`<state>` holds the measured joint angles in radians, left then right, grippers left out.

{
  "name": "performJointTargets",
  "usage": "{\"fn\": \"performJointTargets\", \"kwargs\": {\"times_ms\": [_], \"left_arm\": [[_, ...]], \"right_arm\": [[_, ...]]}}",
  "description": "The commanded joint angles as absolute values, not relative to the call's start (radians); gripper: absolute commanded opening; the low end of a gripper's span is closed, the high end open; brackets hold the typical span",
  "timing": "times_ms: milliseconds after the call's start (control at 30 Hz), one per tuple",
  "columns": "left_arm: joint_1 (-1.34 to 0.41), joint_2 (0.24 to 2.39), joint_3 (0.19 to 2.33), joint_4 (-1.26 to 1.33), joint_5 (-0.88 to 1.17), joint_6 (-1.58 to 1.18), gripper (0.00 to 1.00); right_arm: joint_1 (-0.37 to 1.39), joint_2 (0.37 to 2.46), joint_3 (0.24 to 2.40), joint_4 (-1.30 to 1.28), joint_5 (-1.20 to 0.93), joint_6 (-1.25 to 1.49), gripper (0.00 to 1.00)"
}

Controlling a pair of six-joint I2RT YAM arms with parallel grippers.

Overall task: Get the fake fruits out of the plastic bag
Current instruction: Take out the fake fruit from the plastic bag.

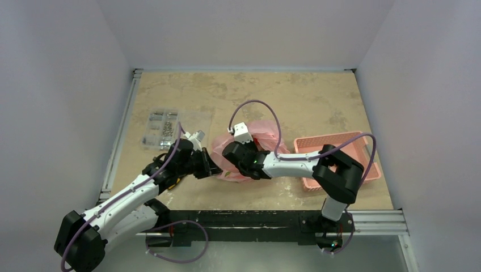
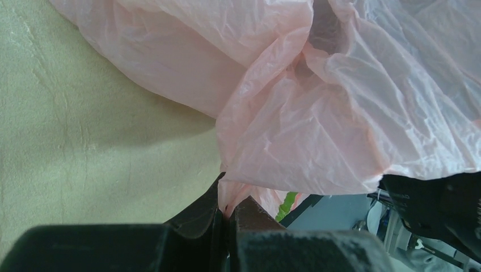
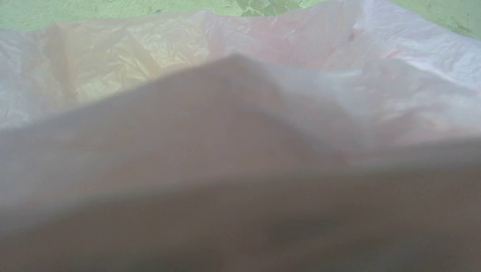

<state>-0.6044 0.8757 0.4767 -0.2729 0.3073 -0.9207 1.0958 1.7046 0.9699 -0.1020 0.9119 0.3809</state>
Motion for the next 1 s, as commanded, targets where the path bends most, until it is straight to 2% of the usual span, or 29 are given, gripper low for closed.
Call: {"fn": "performJointTargets", "kwargs": {"times_ms": [0, 67, 267, 400, 633, 833, 967], "left_arm": [[-0.610, 0.885, 0.485, -0.225, 0.327, -0.928, 0.00], [-0.611, 0.885, 0.486, -0.223, 0.327, -0.927, 0.00], [-0.610, 0.897, 0.482, -0.218, 0.326, -0.922, 0.00], [-0.611, 0.899, 0.477, -0.215, 0.327, -0.922, 0.00], [-0.610, 0.892, 0.482, -0.226, 0.319, -0.917, 0.00], [-0.610, 0.914, 0.495, -0.214, 0.326, -0.915, 0.00], [-0.610, 0.916, 0.494, -0.210, 0.330, -0.916, 0.00]], "right_arm": [[1.067, 1.746, 1.053, -0.201, 1.015, 0.461, 0.22], [1.063, 1.748, 1.049, -0.253, 1.050, 0.496, 0.25], [1.062, 1.722, 1.004, -0.376, 1.134, 0.593, 0.45], [1.046, 1.704, 0.991, -0.363, 1.114, 0.590, 0.59], [1.002, 1.749, 1.023, -0.450, 1.082, 0.718, 0.72], [0.991, 1.795, 1.032, -0.494, 1.095, 0.845, 0.91], [0.961, 1.785, 0.972, -0.361, 1.028, 0.794, 0.89]]}}
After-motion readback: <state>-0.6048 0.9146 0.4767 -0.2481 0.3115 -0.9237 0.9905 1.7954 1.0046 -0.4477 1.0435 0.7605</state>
